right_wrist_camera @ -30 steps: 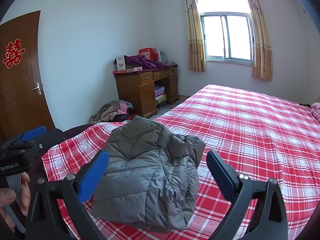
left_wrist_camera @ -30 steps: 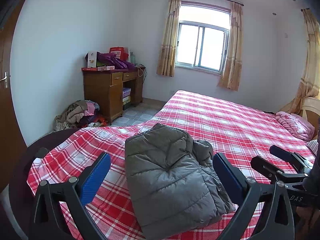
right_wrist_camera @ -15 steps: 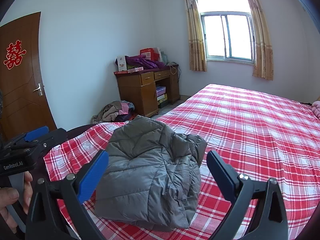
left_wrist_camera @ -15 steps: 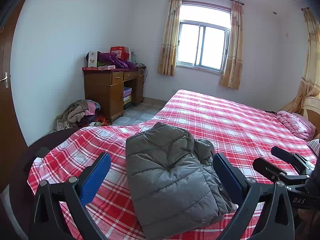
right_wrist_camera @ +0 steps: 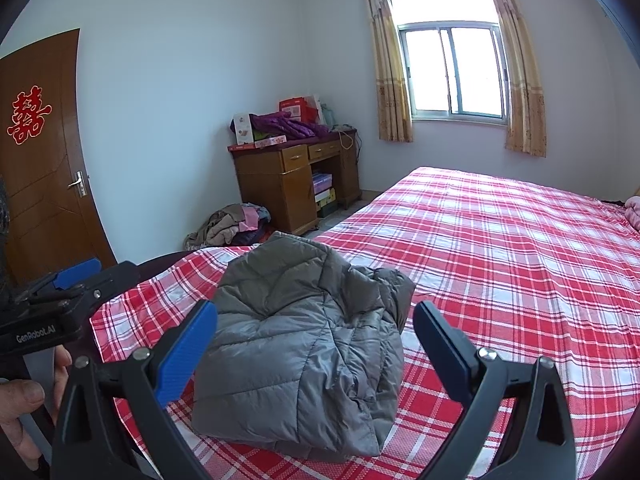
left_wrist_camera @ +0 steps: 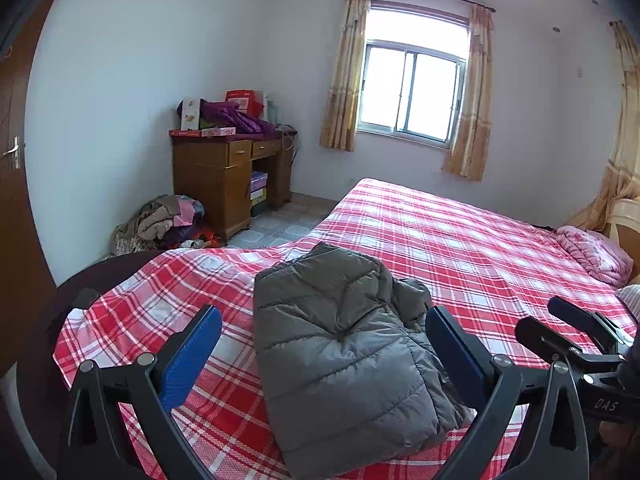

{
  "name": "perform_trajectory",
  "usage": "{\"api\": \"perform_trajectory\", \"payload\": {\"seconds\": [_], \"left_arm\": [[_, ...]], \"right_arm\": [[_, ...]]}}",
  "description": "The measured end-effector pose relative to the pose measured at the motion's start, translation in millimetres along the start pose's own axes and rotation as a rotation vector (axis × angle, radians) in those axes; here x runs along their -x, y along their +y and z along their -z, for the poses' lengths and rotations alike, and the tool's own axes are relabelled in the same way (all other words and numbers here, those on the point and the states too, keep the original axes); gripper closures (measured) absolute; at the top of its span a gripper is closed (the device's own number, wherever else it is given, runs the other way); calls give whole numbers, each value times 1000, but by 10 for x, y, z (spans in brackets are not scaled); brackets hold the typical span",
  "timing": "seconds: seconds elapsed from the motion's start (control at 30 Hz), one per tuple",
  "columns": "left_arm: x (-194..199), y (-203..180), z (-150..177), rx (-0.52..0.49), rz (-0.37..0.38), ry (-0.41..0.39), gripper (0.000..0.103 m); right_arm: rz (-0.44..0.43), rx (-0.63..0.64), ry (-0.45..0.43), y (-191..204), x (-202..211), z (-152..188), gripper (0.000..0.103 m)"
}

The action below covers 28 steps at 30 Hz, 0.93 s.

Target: Fold large clothes

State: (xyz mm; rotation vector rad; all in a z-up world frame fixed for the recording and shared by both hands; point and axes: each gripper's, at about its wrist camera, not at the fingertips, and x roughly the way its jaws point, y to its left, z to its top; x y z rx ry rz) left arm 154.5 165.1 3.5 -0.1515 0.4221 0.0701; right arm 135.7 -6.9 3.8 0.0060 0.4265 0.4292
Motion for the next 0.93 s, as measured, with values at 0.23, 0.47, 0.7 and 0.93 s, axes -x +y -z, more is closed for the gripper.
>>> {"api": "perform_trajectory", "payload": {"seconds": [0.23,0.47,0.7,0.93], "left_arm": [[-29,9,5,9,30,18,1],[-111,45,7,34,-6,52,1],[-83,37,50,17,-24,21,1],[-50,-40,68,-29,-15,-13,1]], "right_arm": [[0,0,-7,11,10,-5,3],[-2,0,-12,10,29,-4,3],[-5,-3,-5,23,13,16,3],[-8,-4,11,23,-18,57,3]]}}
